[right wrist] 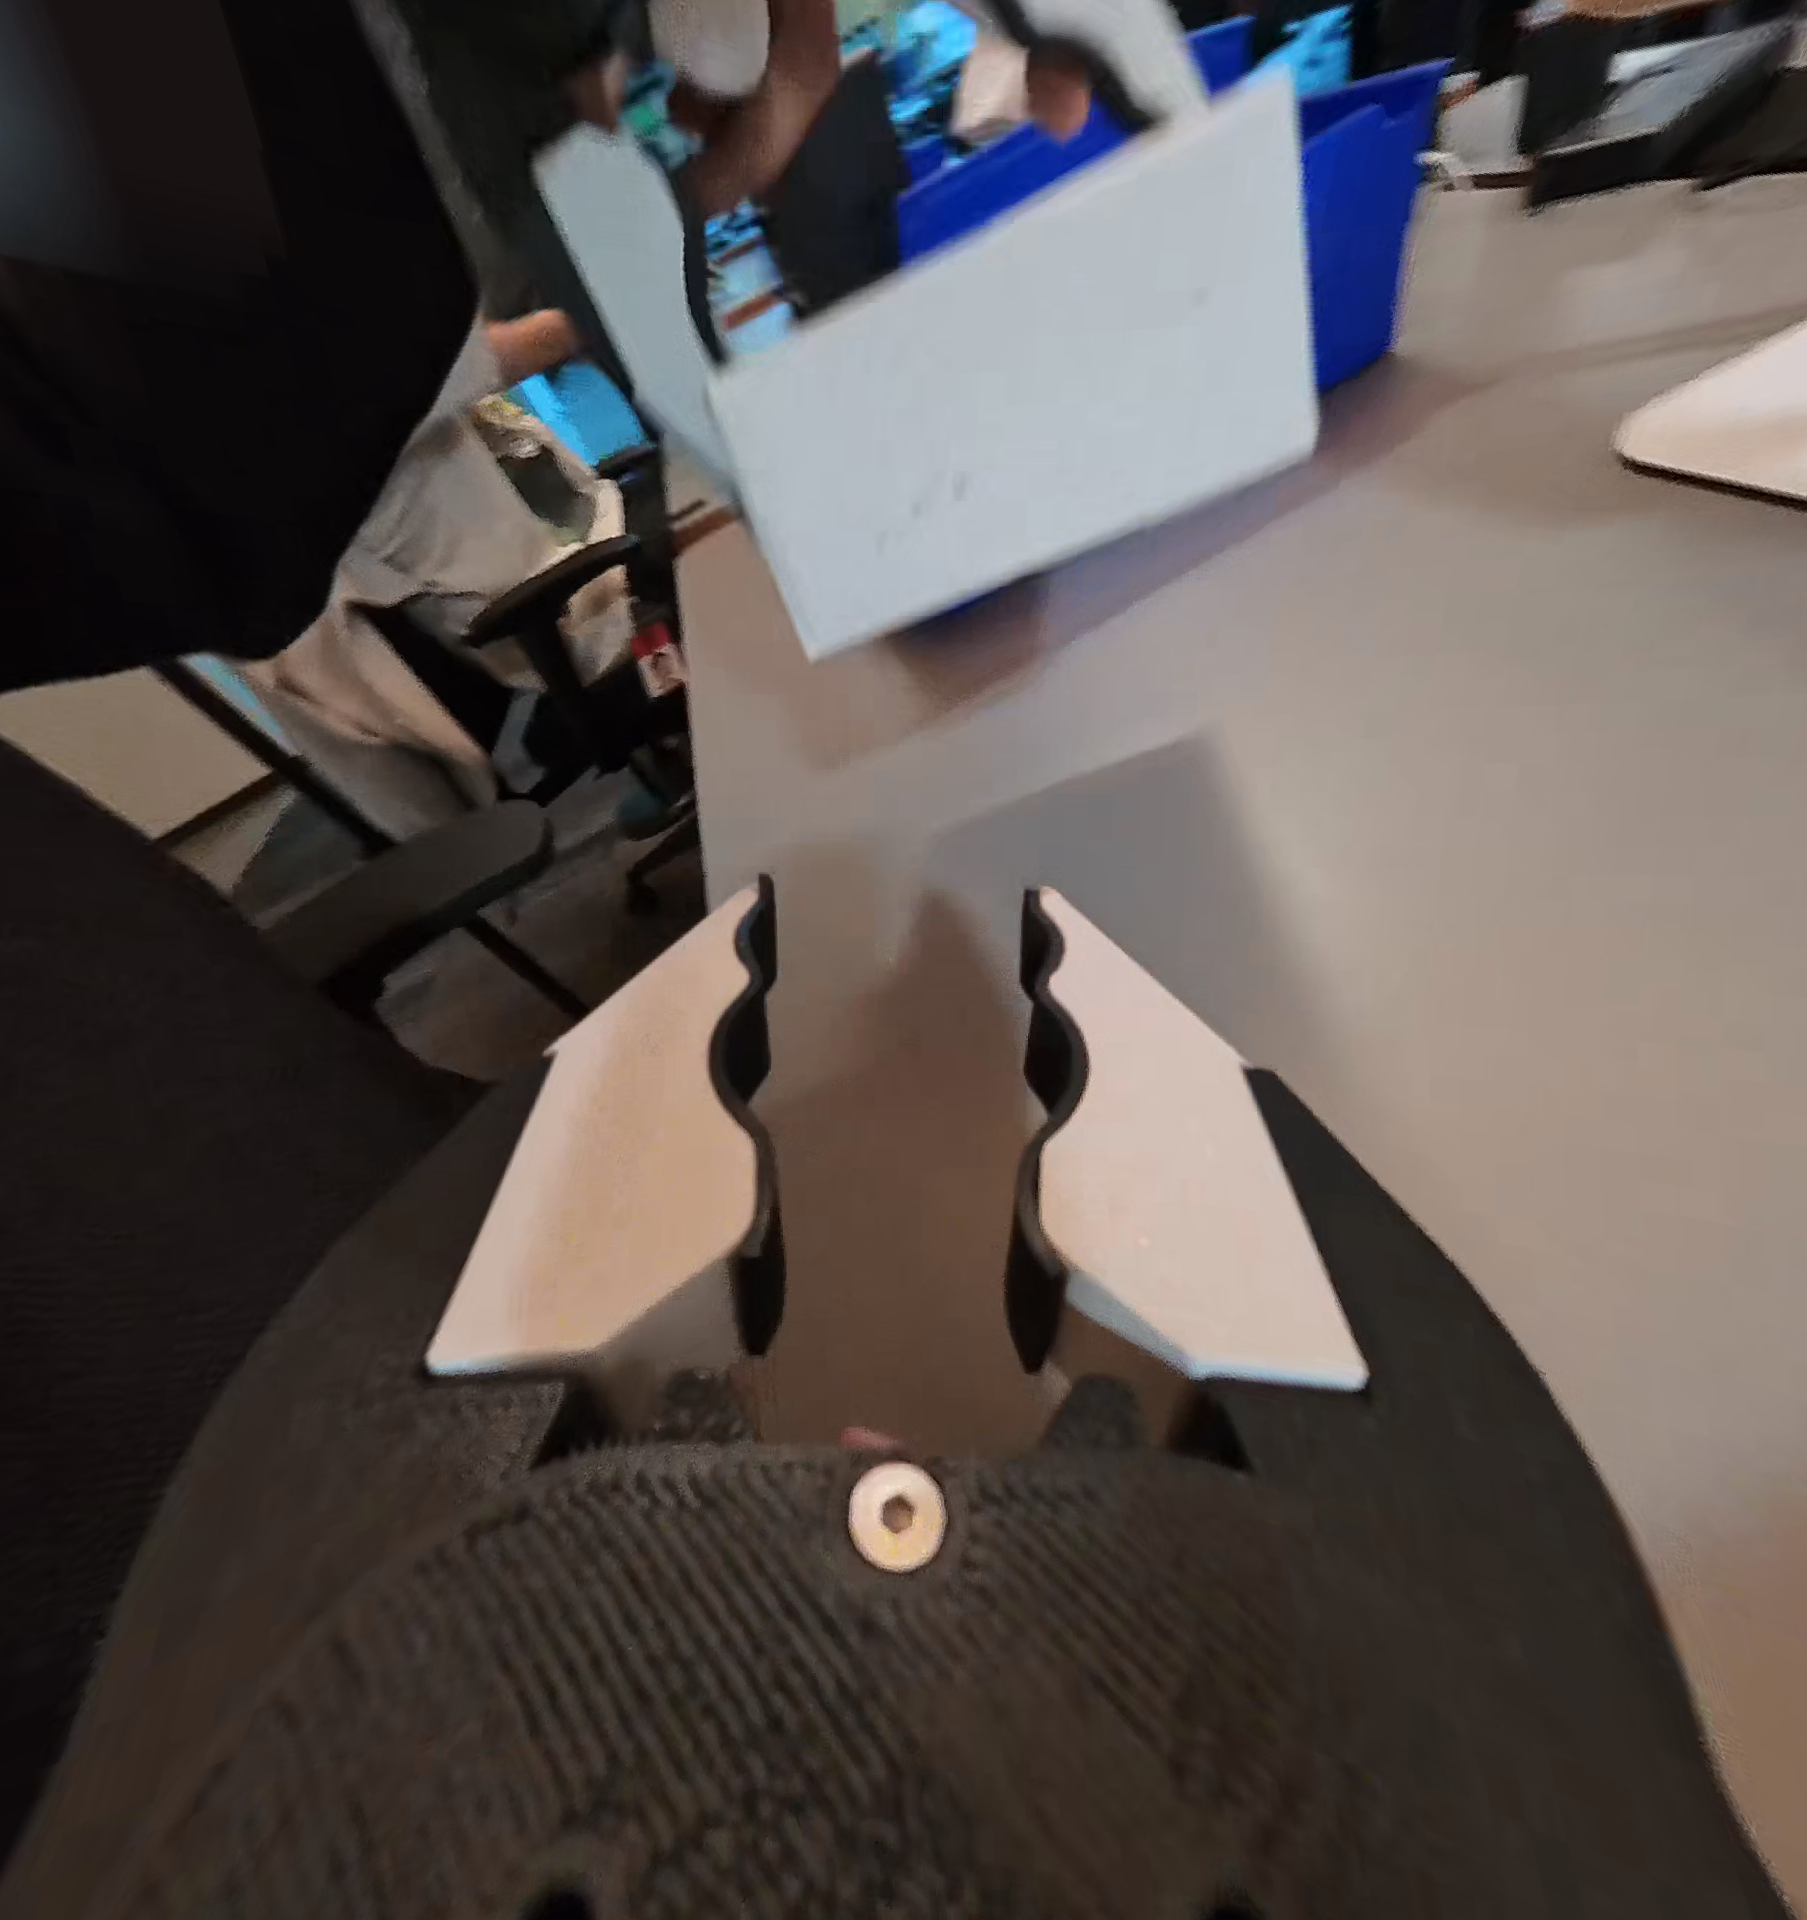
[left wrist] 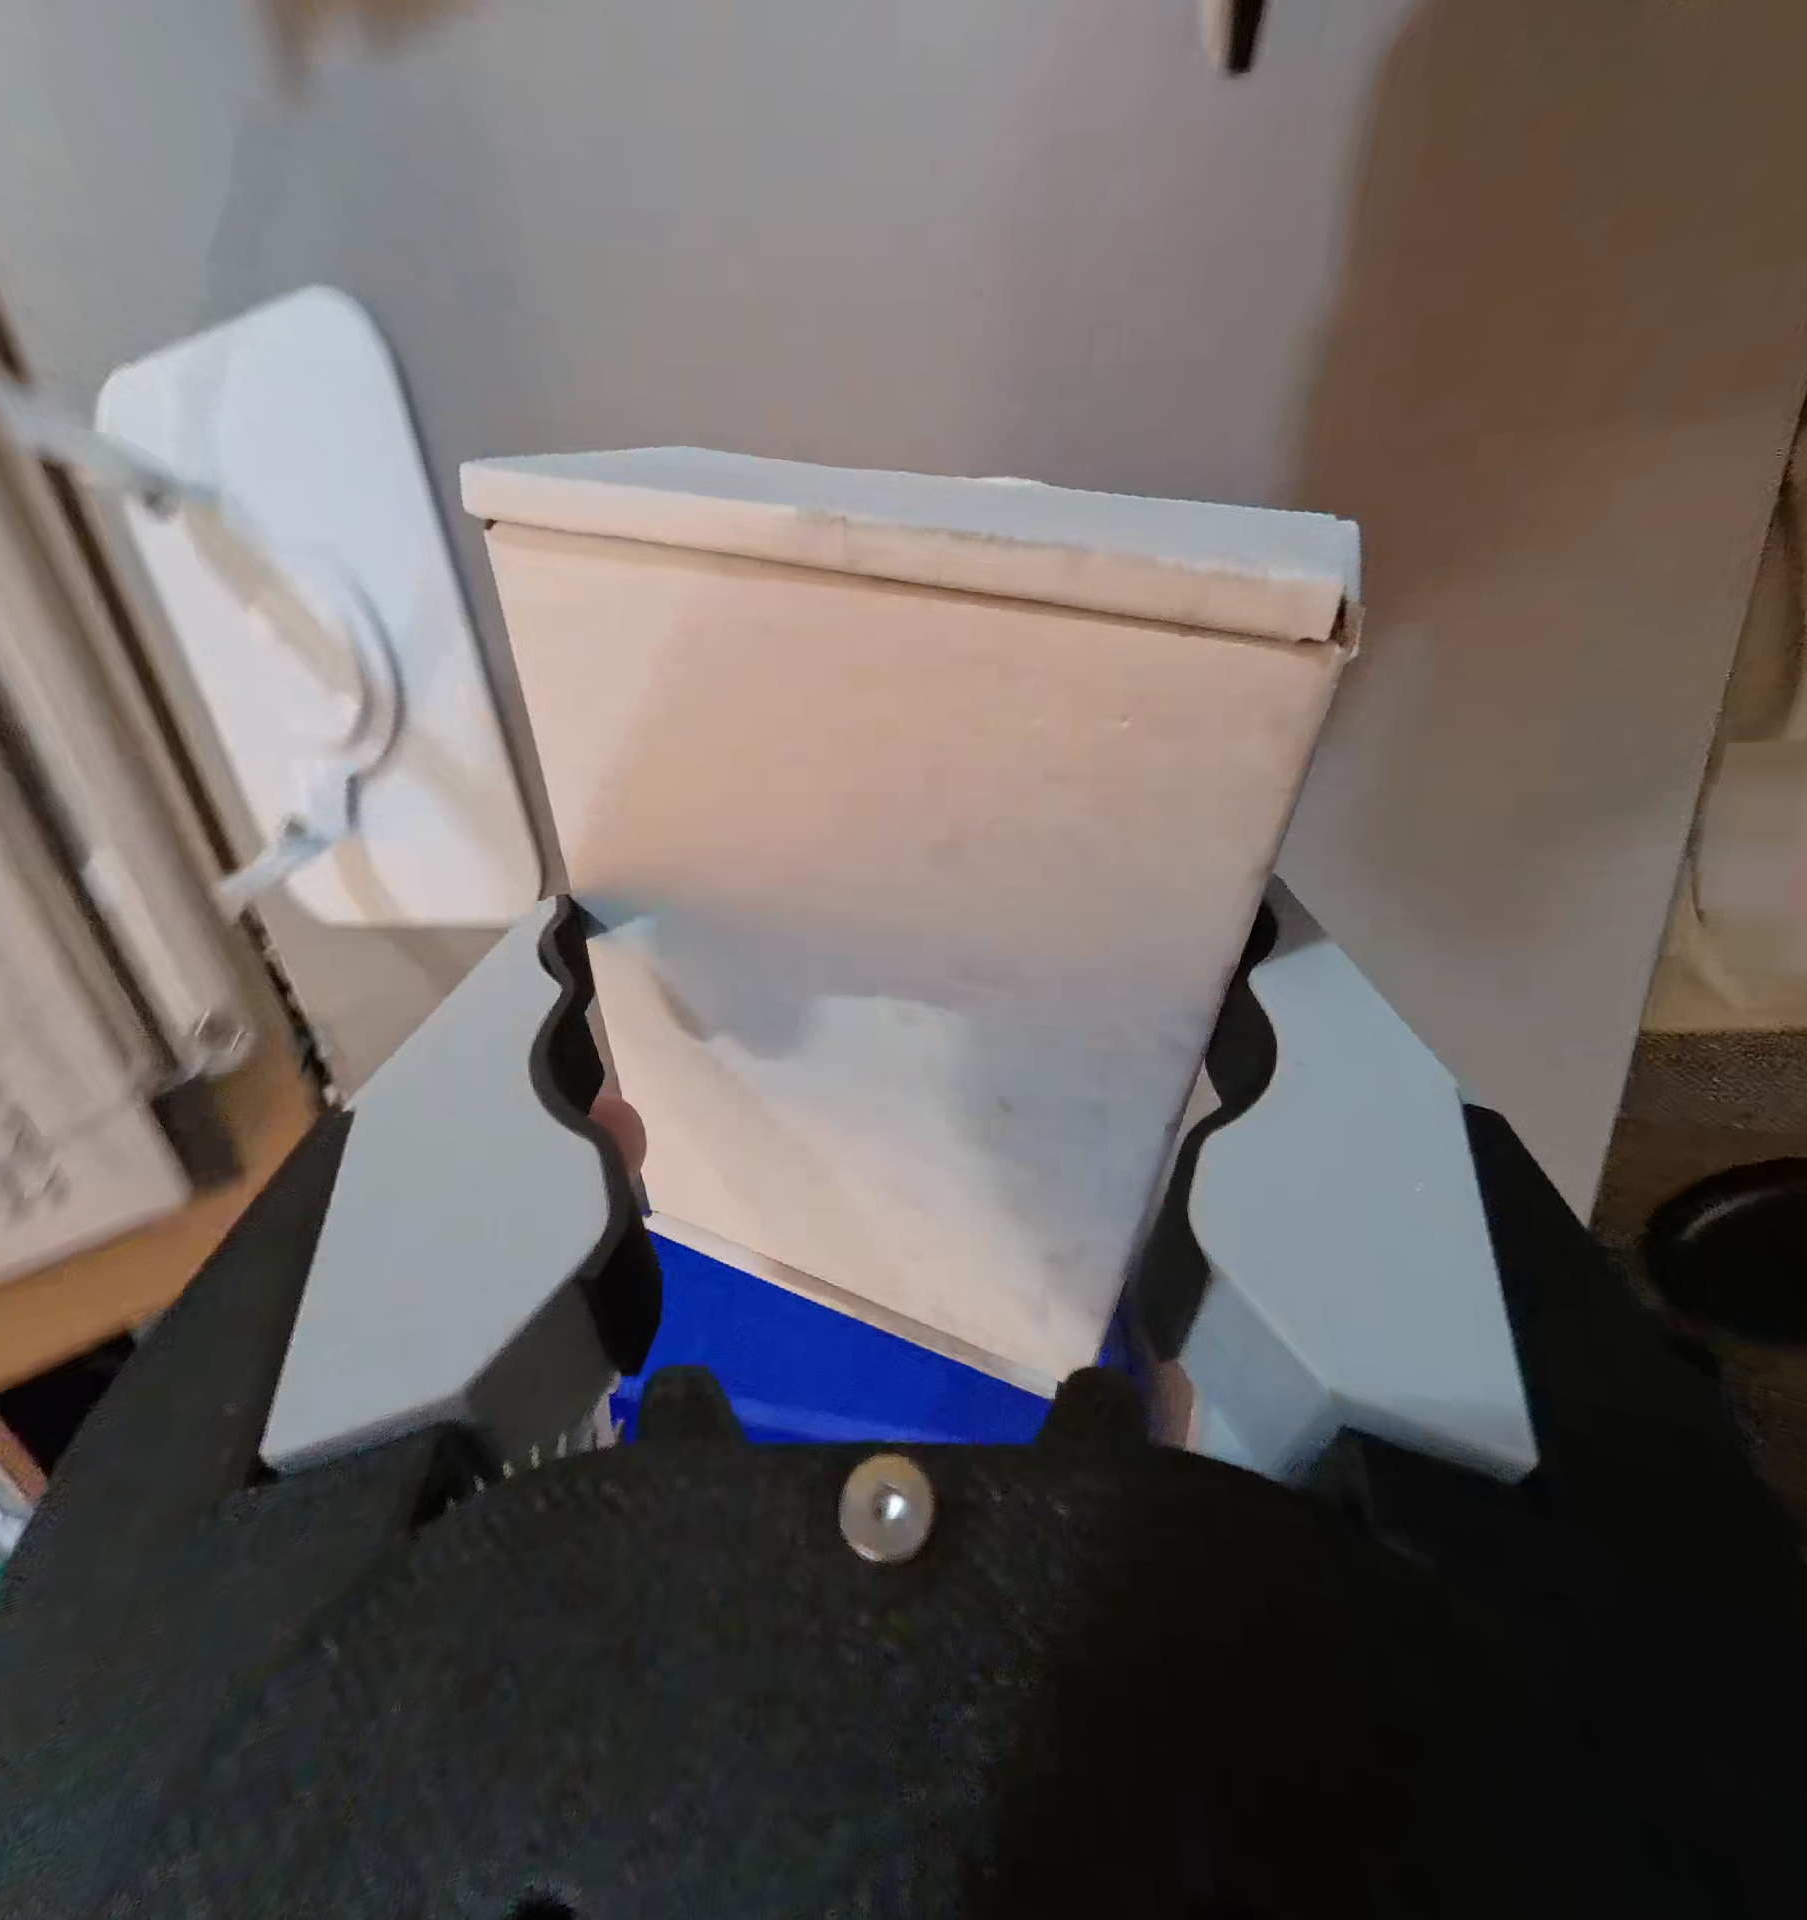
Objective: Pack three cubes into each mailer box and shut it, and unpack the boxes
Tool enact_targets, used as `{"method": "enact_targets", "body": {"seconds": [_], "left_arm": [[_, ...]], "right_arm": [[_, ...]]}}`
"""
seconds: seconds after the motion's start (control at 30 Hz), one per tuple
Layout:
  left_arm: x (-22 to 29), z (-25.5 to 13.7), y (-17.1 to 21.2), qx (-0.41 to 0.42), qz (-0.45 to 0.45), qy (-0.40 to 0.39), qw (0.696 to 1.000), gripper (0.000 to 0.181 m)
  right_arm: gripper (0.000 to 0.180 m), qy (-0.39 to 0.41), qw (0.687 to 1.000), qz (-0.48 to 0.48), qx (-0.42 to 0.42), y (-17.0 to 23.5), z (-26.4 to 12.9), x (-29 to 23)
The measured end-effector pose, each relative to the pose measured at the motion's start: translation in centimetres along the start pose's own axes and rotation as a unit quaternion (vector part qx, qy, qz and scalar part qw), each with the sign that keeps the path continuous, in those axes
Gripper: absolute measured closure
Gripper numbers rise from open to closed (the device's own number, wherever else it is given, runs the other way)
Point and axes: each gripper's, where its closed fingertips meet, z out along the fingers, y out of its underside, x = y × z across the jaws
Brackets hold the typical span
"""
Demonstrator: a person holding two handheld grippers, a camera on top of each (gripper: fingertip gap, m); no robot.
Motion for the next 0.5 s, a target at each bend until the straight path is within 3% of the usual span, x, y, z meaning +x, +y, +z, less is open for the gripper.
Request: {"method": "enact_targets", "body": {"seconds": [0.23, 0.5], "left_arm": [[0.9, 8.5, -6.3, 0.049, -0.049, -0.004, 0.998, 0.059], [-0.2, 11.1, -7.7, 0.025, -0.07, -0.045, 0.996, 0.062]], "right_arm": [[0.132, 0.049, 0.999, -0.004, 0.015, 0.9, -3.5, 0.0], [0.132, 0.063, 0.998, -0.016, -0.002, 1.5, -3.9, 0.5]]}}
